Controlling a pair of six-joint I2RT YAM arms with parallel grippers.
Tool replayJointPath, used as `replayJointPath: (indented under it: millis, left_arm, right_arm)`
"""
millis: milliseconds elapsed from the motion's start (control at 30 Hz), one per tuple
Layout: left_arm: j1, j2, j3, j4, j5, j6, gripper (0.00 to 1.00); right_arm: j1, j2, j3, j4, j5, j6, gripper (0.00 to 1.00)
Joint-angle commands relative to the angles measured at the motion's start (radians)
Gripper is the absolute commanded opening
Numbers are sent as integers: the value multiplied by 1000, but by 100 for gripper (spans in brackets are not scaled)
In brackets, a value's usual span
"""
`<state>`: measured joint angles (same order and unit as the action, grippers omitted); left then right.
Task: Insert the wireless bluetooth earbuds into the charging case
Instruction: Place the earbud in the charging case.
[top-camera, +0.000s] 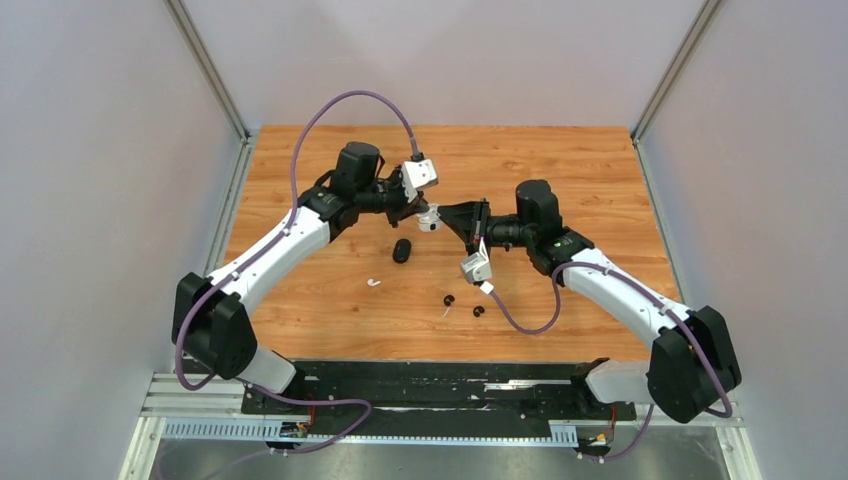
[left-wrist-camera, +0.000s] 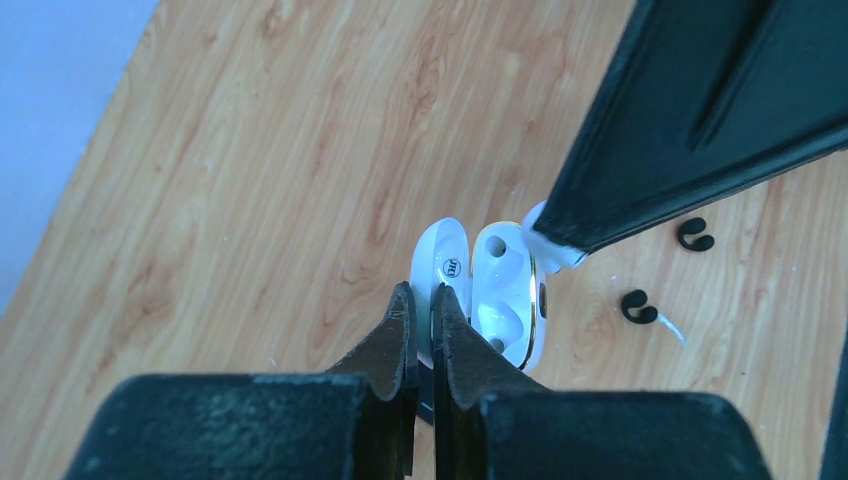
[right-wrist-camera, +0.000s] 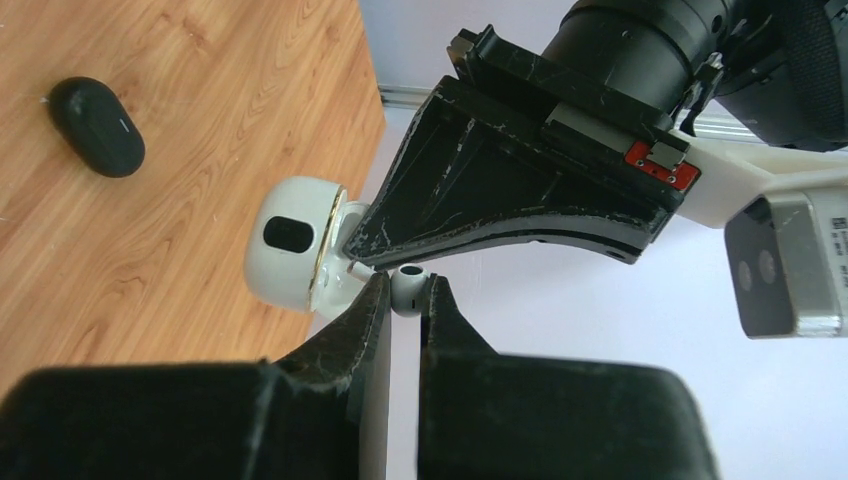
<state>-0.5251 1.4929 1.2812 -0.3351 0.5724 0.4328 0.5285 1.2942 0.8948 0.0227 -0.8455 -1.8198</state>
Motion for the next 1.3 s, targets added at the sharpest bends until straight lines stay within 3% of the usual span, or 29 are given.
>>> replayJointPath:
  millis: [0, 700, 1267]
  left_arm:
    - [-22, -55, -16, 118, -42, 122, 0]
    - [-43, -80, -32, 137, -37, 141, 0]
    - [-52, -78, -35, 142, -36, 134, 0]
  right_arm:
    - [13, 20, 14, 93, 27, -5, 0]
    - [14, 56, 23, 59, 160, -93, 0]
    - [15, 56, 34, -18, 136, -176, 0]
